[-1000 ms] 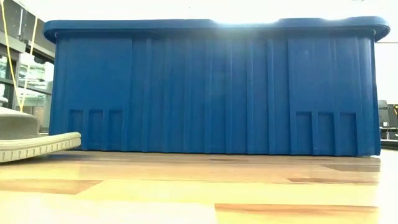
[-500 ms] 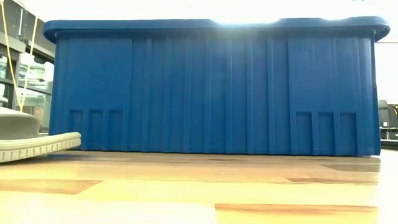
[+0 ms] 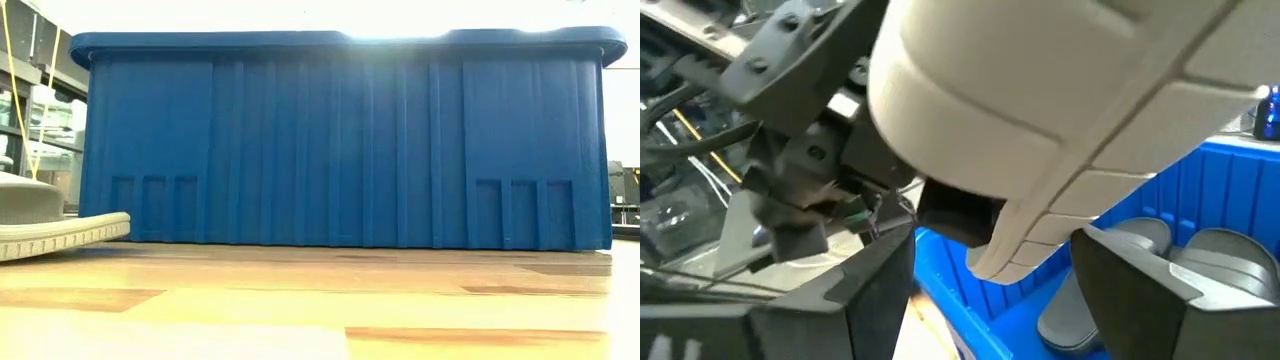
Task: Pick and place slides into bin
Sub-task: Put the bottom gray slide into the blue bin
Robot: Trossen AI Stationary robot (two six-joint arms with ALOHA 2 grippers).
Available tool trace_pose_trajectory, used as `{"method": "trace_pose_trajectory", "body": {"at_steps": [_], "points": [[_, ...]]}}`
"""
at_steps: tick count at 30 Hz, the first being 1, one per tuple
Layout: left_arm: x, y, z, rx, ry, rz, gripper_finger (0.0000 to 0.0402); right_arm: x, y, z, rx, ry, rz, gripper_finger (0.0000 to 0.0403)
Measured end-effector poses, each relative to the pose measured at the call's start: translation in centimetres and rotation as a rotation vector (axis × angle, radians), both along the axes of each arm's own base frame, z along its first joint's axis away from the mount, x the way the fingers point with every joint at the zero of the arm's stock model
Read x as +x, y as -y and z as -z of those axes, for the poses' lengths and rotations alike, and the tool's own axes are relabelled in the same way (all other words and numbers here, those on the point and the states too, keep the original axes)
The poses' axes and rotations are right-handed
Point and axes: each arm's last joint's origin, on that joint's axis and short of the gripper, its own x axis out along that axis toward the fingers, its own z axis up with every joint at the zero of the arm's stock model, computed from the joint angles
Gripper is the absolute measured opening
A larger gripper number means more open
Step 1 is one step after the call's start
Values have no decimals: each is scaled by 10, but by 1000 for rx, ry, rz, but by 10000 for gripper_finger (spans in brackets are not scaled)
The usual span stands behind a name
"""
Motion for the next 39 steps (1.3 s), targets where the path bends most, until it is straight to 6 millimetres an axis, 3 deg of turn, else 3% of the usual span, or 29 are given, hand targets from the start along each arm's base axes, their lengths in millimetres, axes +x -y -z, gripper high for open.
{"method": "trace_pose_trajectory", "body": {"at_steps": [19, 23, 31, 39], "points": [[-3, 15, -1, 8, 9, 66, 0, 2, 6, 5, 46, -10, 21, 250], [-3, 15, -1, -1, 22, 93, 0, 3, 6, 3, 45, 2, 1, 198], [-6, 24, -2, -3, 21, 113, 0, 4, 4, 1, 16, -9, -62, 21], [-4, 24, 1, 2, -9, 114, 26, 0, 3, 4, 89, -5, -56, 6]]}}
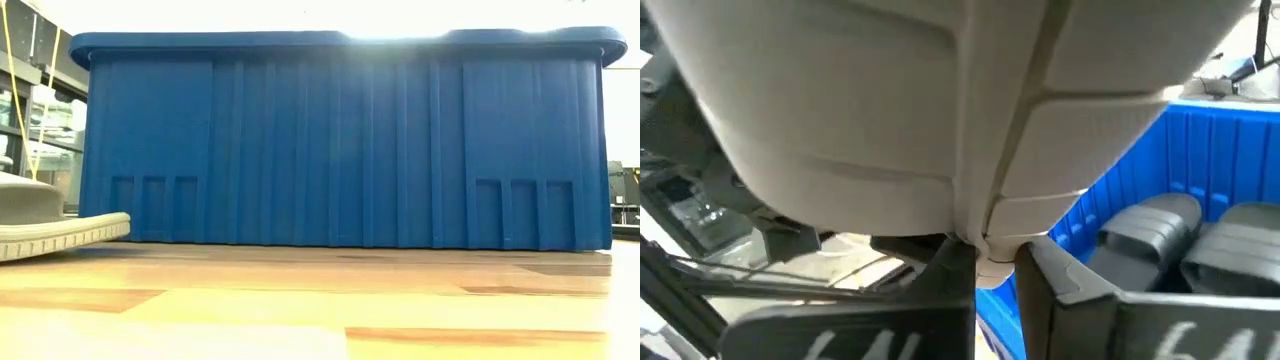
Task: Pick and place slides into bin
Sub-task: Put the bottom gray slide into the blue bin
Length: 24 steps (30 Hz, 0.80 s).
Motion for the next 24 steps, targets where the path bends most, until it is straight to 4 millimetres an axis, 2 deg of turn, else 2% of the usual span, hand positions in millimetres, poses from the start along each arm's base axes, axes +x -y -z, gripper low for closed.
{"method": "trace_pose_trajectory", "body": {"at_steps": [3, 8, 14, 18, 24], "points": [[1, 1, 3, -4, -1, 22, 60, -12, -3, 0, 19, -41, -14, 5], [-4, -6, 15, 4, -36, 11, 106, -49, -9, -3, 79, -102, -6, 4], [-21, -23, 38, 16, -47, 63, 125, -95, -9, -11, 161, -84, 41, 1], [-47, -31, 41, -13, 74, 60, 126, -104, -6, -15, 213, -119, -27, 1], [-97, -40, 37, 23, 231, 37, 126, -94, 10, -16, 309, -211, -129, 1]]}}
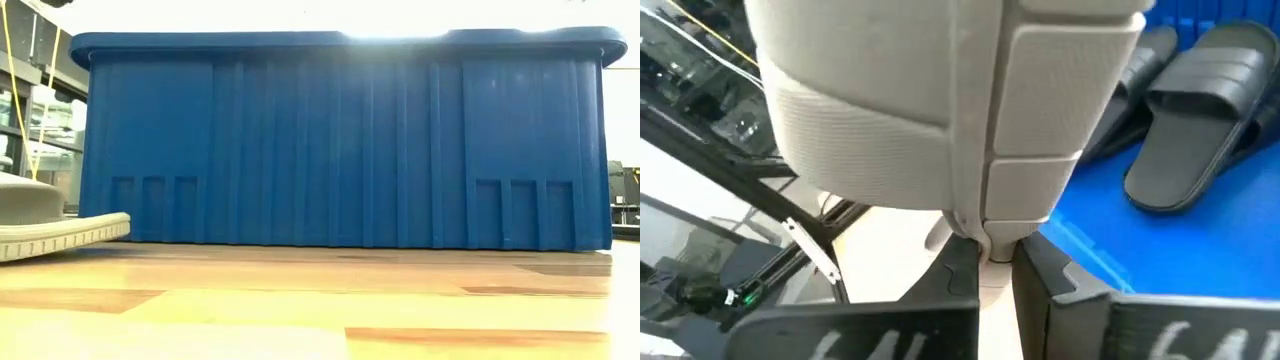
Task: Pick and place slides into bin
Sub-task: Put the bottom gray slide into the blue bin
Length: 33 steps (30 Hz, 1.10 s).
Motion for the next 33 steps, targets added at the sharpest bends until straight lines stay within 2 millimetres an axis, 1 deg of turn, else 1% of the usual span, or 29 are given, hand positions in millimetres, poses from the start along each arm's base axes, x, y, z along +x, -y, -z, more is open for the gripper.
{"method": "trace_pose_trajectory", "body": {"at_steps": [2, 5, 9, 15, 21, 23, 27, 30, 33], "points": [[-20, 0, -8, 39, 20, -30, 126, 3, 10, -2, 22, -10, 0, 1], [-43, 0, -22, 133, 76, -67, 126, 6, 29, -9, 50, -5, 4, 1], [-62, -1, -35, 171, 110, -84, 126, 7, 61, -16, 114, -25, 24, 1], [-70, -6, -40, 146, 49, -63, 127, 10, 117, -14, 312, -121, 21, 1], [-72, -8, -40, 132, 20, -107, 127, 14, 170, -11, 489, -142, -5, 0], [-72, -8, -40, 130, 22, -101, 127, 13, 186, -10, 548, -134, 25, 0], [-72, -8, -40, 115, 30, -85, 127, 10, 211, -6, 649, -130, 36, 0], [-74, -9, -42, 101, 51, -90, 127, 7, 226, 3, 731, -188, 63, 0], [-75, -10, -42, 74, 46, -116, 127, 7, 239, 17, 807, -287, 80, 0]]}}
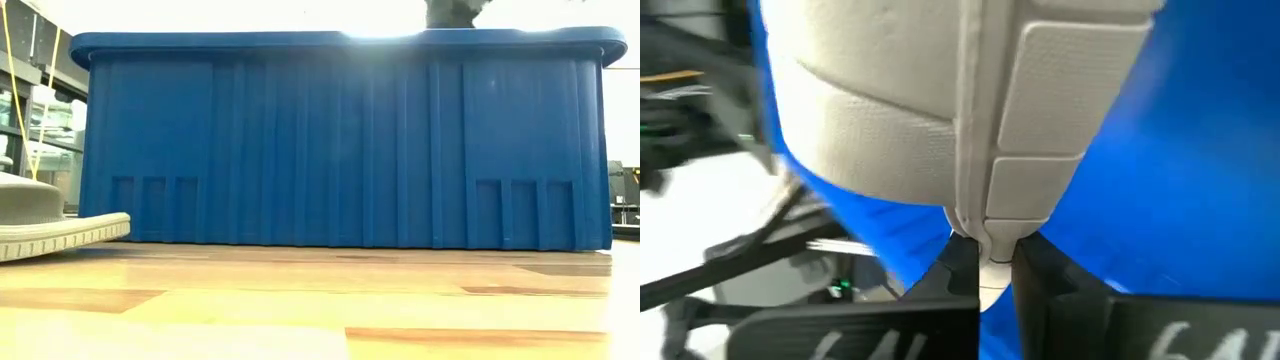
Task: Pick and place slides into bin
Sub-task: Put the bottom gray slide into the blue bin
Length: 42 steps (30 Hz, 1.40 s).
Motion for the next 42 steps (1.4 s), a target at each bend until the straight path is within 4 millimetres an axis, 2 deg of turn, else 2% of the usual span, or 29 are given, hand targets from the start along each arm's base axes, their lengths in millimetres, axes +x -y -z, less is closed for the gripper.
{"method": "trace_pose_trajectory", "body": {"at_steps": [10, 20, 27, 42], "points": [[0, 0, 0, -15, -5, -10, 127, 24, 38, 47, 108, -122, -94, 0], [-1, -1, 0, -26, 8, -1, 127, 42, 72, 101, 199, -263, -99, 0], [-1, -1, 0, -43, 17, 22, 127, 49, 91, 133, 320, -243, -150, 0], [-1, -1, 0, -56, 23, 38, 127, 46, 113, 168, 354, -334, -109, 0]]}}
